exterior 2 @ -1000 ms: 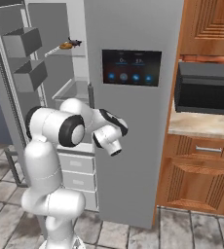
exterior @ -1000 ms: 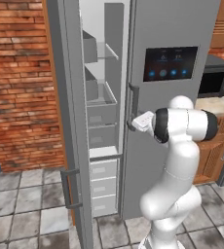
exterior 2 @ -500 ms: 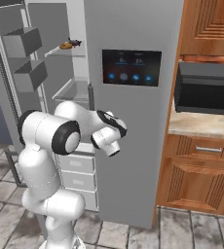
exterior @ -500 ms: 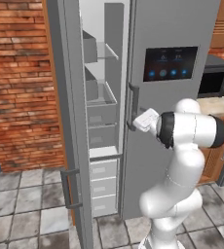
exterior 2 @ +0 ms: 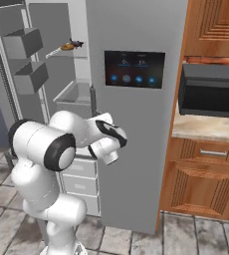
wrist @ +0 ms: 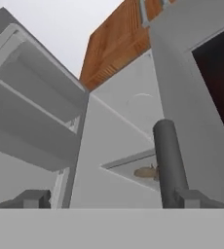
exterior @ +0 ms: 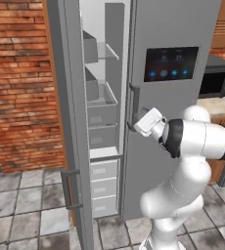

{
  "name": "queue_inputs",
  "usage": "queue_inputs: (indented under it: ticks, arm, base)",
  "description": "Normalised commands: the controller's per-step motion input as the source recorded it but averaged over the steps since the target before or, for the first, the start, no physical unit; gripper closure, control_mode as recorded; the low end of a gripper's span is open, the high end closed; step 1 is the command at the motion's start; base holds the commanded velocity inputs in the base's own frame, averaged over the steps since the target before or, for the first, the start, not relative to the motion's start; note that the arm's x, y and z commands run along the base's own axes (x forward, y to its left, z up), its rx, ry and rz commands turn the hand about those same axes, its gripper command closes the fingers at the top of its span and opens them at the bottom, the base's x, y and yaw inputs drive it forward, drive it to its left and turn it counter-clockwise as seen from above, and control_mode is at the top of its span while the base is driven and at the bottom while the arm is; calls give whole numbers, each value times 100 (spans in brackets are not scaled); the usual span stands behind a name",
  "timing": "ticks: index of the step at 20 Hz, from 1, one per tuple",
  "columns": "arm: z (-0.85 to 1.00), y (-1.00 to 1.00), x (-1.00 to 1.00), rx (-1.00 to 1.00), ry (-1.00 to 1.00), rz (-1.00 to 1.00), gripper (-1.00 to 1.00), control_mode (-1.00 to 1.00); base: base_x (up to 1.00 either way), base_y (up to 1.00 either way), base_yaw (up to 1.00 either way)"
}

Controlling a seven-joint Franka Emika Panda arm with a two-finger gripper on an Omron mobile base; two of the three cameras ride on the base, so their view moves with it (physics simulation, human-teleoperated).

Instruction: There's a fish in the fridge that needs to be moved to the freezer for freezing. Pick up the fish from the fridge, place it on any shelf in the freezer, and close the fridge and freezer doors when done.

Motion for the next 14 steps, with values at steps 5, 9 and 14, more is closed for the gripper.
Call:
queue_inputs:
  ticks: [5, 9, 14]
  arm:
    - [56, -4, -75, 0, 0, -9, -100, -100]
    - [100, -2, -47, 0, 14, -3, -100, -100]
    - [100, 0, -27, -2, 25, 0, -100, -100]
  base:
    - [0, 0, 0]
    - [0, 0, 0]
    - [0, 0, 0]
